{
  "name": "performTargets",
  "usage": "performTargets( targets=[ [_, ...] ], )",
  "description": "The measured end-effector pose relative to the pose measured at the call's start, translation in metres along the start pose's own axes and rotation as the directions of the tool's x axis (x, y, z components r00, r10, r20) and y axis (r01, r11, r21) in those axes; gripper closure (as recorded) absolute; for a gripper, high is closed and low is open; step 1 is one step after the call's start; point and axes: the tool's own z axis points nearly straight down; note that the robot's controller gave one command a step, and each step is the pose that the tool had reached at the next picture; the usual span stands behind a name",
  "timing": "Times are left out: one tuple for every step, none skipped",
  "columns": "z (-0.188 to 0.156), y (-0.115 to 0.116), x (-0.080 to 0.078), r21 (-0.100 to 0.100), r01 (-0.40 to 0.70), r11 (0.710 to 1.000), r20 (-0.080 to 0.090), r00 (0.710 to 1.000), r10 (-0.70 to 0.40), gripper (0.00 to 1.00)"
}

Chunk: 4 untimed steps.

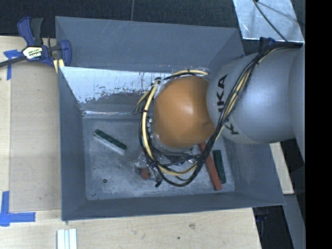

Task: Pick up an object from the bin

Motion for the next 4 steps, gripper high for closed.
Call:
performTargets(
  targets=[
    [0.051,-0.008,-0.005,-0.004,-0.004,1.000,-0.002,1.000,0.004,1.00],
    [0.014,0.003,-0.023,0.000,-0.179,0.984,0.007,0.984,0.179,1.00],
    [0.029,-0.001,0.014,-0.001,-0.290,0.957,-0.001,0.957,0.290,1.00],
    [-0.009,-0.017,0.019,0.000,-0.313,0.950,0.003,0.950,0.313,1.00]
  ],
)
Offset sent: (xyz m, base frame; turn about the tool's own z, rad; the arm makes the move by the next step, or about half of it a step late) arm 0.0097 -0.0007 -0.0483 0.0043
